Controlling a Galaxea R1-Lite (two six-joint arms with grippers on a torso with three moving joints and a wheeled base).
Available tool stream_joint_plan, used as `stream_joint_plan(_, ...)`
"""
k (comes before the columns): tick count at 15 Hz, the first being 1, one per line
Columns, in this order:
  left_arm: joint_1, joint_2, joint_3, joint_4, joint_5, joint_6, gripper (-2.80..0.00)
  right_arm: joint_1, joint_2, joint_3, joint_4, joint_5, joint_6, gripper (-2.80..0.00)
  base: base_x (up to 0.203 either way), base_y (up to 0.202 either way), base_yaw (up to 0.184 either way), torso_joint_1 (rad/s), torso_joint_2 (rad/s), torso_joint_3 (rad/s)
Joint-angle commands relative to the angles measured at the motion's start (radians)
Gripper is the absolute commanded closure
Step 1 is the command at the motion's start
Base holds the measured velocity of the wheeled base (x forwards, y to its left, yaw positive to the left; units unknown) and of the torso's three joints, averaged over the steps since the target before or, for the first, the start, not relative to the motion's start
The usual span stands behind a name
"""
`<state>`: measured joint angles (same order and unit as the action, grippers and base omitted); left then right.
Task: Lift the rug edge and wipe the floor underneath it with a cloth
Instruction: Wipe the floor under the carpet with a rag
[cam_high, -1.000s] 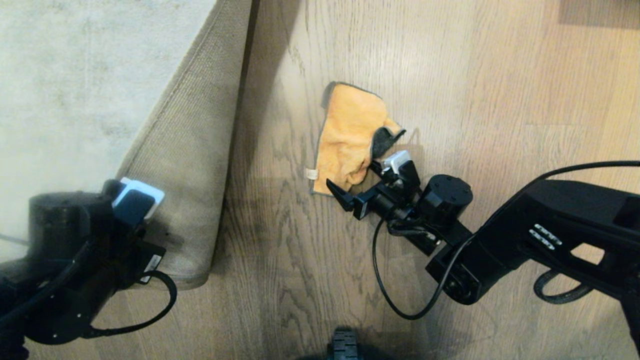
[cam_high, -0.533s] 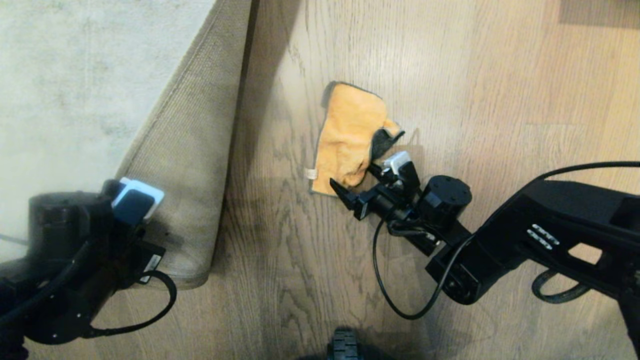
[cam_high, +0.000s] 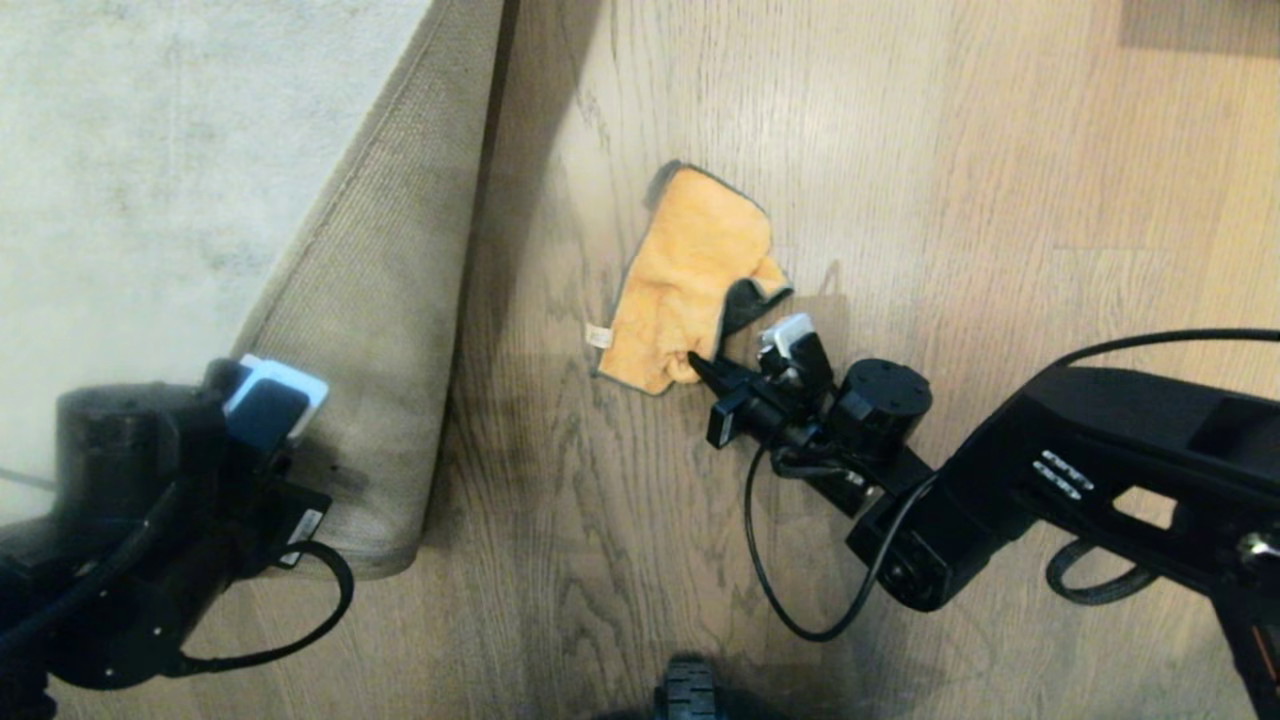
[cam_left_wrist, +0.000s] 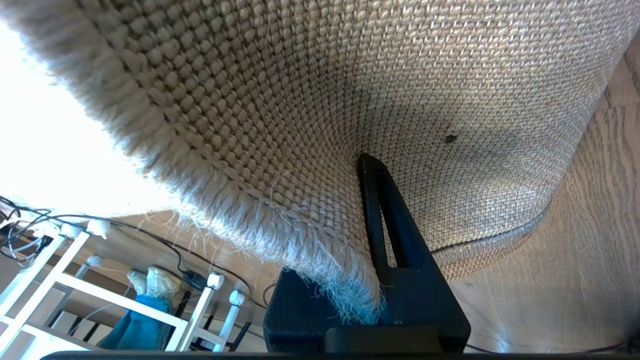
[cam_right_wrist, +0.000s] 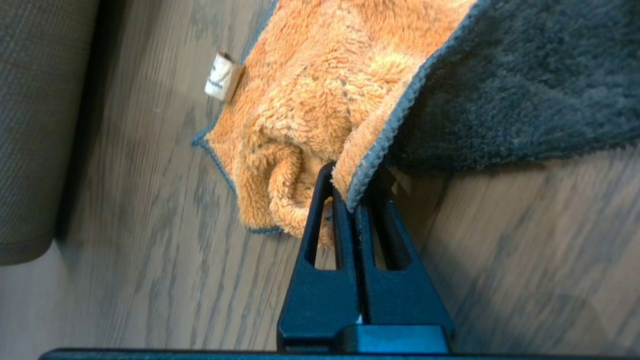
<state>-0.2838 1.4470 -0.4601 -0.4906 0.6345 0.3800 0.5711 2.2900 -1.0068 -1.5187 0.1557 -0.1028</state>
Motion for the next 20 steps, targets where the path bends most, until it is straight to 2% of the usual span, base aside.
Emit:
stream_joint_plan(1, 0.0, 0.0, 0.0, -0.003, 0.004, 0.002, 0.0, 0.001, 0.01, -0.014, -0.04, 0.002, -0.002, 0.0, 0.0, 0.0, 0.0, 0.0, 0.0, 0.0)
stream_joint_plan(7, 0.0, 0.001, -0.002, -0.003, 0.004, 0.002, 0.0, 0.001, -0.001, -0.014, -0.041, 0.002, 0.002, 0.0, 0.0, 0.0, 0.0, 0.0, 0.0, 0.0)
stream_joint_plan(16, 0.0, -0.002, -0.002, -0.003, 0.004, 0.002, 0.0, -0.008, -0.121, 0.004, -0.035, -0.002, 0.005, 0.0, 0.0, 0.0, 0.0, 0.0, 0.0, 0.0)
stream_joint_plan(20, -0.001, -0.008, 0.0, -0.003, 0.004, 0.003, 0.0, -0.041, -0.211, 0.071, -0.035, -0.002, 0.005, 0.0, 0.0, 0.0, 0.0, 0.0, 0.0, 0.0)
